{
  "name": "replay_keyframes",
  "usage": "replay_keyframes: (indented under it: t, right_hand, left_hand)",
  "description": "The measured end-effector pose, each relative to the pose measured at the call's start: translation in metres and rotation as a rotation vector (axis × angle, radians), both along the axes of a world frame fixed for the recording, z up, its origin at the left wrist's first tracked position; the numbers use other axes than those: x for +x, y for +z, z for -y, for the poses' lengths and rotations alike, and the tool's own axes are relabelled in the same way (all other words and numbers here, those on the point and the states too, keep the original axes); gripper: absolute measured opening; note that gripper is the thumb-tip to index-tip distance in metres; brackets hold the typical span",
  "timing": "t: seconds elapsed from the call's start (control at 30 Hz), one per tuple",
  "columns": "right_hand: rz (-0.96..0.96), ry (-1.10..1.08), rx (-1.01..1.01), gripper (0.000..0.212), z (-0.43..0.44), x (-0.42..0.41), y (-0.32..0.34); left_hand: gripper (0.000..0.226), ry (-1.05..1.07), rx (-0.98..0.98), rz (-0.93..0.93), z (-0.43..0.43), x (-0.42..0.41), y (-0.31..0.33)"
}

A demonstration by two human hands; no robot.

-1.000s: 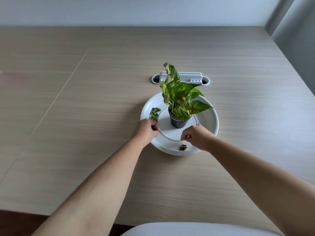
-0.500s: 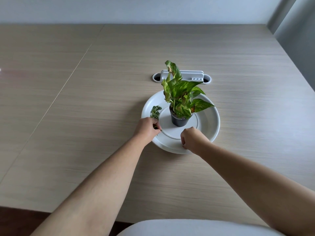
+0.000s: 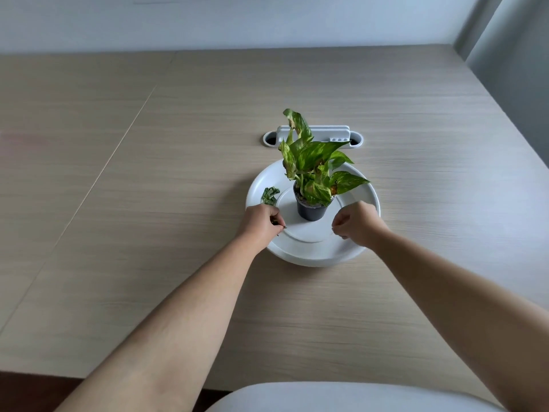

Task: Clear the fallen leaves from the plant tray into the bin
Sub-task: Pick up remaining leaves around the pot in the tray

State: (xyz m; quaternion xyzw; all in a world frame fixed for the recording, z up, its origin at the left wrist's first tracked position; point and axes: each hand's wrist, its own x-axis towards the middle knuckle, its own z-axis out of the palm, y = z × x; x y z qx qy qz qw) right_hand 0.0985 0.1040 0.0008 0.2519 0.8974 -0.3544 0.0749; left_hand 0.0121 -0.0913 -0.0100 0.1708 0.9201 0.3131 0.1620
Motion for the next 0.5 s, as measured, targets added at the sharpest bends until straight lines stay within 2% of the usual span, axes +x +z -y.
replay_keyframes:
  t: [0.3, 0.5]
  right_hand:
    - [-0.095, -0.203, -0.026, 0.011, -0.041, 0.058, 0.020]
    - [-0.105, -0.392, 0.017, 0.013, -0.107, 0.167, 0.033]
  left_hand:
    - [0.006, -0.195, 0.044, 0.001, -0.060, 0.035, 0.014]
    - [0.013, -0.447, 0.035, -0.001, -0.146, 0.117, 0.029]
